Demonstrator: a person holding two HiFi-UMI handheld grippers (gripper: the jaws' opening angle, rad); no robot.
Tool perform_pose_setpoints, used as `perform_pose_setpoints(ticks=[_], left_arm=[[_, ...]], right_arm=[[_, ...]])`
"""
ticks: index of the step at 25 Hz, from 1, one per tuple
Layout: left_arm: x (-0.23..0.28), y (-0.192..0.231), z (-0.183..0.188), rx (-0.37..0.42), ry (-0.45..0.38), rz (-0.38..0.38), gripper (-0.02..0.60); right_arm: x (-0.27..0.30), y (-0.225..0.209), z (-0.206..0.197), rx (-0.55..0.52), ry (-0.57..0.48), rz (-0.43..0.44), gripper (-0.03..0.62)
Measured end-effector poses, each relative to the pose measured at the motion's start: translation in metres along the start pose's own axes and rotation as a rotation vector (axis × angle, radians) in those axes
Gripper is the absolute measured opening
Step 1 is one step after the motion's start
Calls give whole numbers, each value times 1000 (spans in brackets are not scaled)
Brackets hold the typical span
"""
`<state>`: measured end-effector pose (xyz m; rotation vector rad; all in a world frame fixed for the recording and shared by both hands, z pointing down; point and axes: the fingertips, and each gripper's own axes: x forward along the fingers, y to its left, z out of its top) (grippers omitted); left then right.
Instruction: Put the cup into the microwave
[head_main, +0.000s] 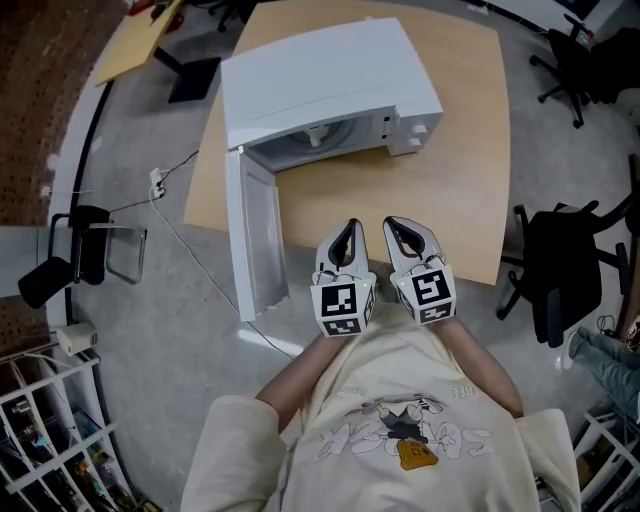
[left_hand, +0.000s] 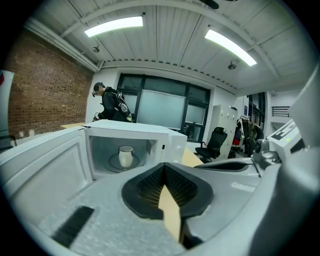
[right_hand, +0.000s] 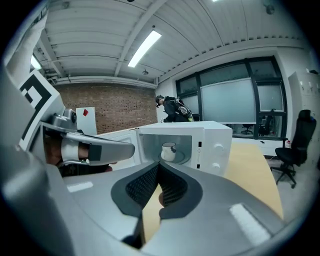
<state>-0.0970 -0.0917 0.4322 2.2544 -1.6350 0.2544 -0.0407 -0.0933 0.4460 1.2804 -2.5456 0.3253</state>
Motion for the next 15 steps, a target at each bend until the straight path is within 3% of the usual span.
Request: perform_pose_setpoints(ticks=[15], left_arm=[[-21,-20,-10,17,8,-55,0]], right_arm=[[-24,8,-11,6,15,-16,6]])
